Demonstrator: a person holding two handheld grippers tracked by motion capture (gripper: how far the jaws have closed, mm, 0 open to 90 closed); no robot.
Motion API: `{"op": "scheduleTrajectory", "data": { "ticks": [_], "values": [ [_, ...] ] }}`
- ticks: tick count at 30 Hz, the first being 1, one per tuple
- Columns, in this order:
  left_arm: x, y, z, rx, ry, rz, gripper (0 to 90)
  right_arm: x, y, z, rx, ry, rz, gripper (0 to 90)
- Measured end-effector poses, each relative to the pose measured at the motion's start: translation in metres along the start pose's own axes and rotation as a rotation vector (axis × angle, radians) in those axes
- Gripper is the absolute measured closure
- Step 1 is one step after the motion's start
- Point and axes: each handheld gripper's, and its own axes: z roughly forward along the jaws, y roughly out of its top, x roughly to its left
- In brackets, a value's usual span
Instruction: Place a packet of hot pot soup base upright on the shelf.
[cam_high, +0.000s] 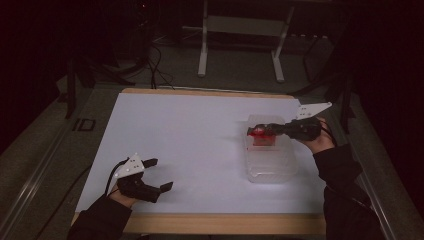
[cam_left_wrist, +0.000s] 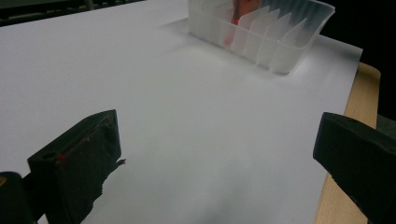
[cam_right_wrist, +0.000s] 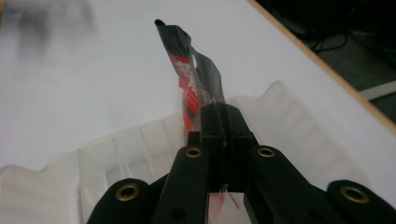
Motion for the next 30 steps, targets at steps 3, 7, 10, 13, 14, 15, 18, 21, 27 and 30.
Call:
{"op": "scheduleTrajectory", "data": {
  "ticks": [3, 7, 10, 13, 14, 15, 18, 21, 27, 30],
  "values": [
    [0.000, 0.000, 0.000, 0.003, 0.001, 0.003, 0.8, -0.001, -0.009, 0.000, -0.007, -0.003, 0.024, 89.0],
    [0.001, -0.001, 0.000, 0.001, -0.002, 0.003, 0.9, -0.004, -0.018, -0.001, 0.008, -0.023, 0.041, 88.8],
    [0.001, -0.001, 0.002, -0.001, -0.007, -0.007, 0.9, -0.005, -0.024, -0.002, -0.004, -0.022, 0.053, 88.1],
    [0.001, 0.000, 0.002, -0.005, -0.009, -0.012, 0.9, -0.004, -0.021, -0.001, 0.005, -0.023, 0.048, 86.5],
    [0.001, 0.000, 0.002, -0.005, -0.009, -0.012, 0.9, -0.004, -0.021, -0.001, 0.005, -0.023, 0.048, 86.5],
    [0.001, 0.000, 0.002, -0.004, -0.011, -0.011, 0.9, -0.004, -0.019, -0.002, 0.015, -0.034, 0.052, 78.4],
    [0.002, -0.001, 0.002, -0.004, -0.007, -0.014, 0.8, -0.004, -0.014, -0.008, 0.002, -0.065, 0.055, 67.6],
    [0.002, -0.001, 0.002, -0.003, -0.008, -0.016, 0.8, -0.003, -0.009, -0.014, -0.006, -0.089, 0.059, 61.6],
    [0.001, -0.001, 0.002, -0.001, -0.005, -0.012, 0.9, 0.007, 0.009, -0.027, -0.027, -0.144, 0.095, 40.6],
    [0.001, 0.000, 0.002, 0.000, -0.003, -0.008, 0.9, 0.018, 0.021, -0.032, -0.037, -0.161, 0.090, 22.5]
  ]
}}
